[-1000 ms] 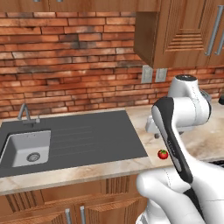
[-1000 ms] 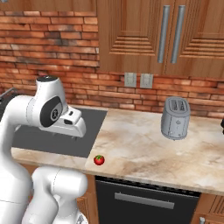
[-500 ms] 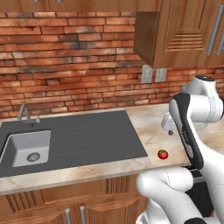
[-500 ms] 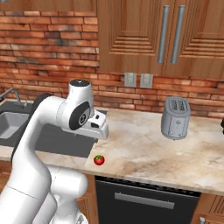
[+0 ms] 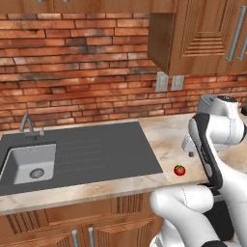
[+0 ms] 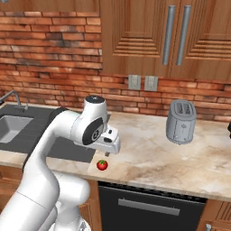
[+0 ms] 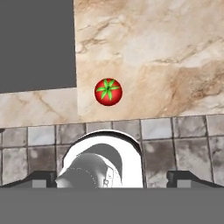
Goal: Place the pan on the rear left burner on the stove. Then place the tomato and the onion in the pan and turn on the rear left burner.
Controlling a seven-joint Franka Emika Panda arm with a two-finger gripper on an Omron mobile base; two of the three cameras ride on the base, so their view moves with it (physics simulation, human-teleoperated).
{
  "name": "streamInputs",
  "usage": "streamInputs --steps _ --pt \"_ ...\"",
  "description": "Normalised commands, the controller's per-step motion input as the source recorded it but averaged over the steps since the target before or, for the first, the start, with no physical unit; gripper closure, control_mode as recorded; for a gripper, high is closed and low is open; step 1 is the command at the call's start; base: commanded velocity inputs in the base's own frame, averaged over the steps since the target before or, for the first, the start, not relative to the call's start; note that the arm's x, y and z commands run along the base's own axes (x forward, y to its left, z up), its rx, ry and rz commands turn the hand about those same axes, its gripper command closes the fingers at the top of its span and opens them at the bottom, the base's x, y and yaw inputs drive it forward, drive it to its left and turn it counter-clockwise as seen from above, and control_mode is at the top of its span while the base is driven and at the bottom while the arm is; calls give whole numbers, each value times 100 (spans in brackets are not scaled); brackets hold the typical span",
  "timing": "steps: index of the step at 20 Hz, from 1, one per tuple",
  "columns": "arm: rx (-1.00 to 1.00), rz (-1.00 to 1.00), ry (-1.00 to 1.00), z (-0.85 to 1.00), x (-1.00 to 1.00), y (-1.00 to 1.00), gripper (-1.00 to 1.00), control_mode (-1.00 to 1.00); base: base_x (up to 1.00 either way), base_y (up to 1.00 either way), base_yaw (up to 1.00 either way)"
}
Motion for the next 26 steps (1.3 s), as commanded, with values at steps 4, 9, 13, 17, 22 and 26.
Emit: streamInputs --steps 4,9,13,17,22,26 --pt "0 0 3 -43 32 -2 -100 -100 0 0 0" --pt "0 0 5 -32 43 0 -100 -100 0 0 0" --pt "0 0 8 -28 45 0 -100 -100 0 0 0" --pt "0 0 9 -34 35 0 -100 -100 0 0 0" --pt "0 0 10 -41 32 0 -100 -100 0 0 0" --pt "0 0 11 -43 27 0 -100 -100 0 0 0"
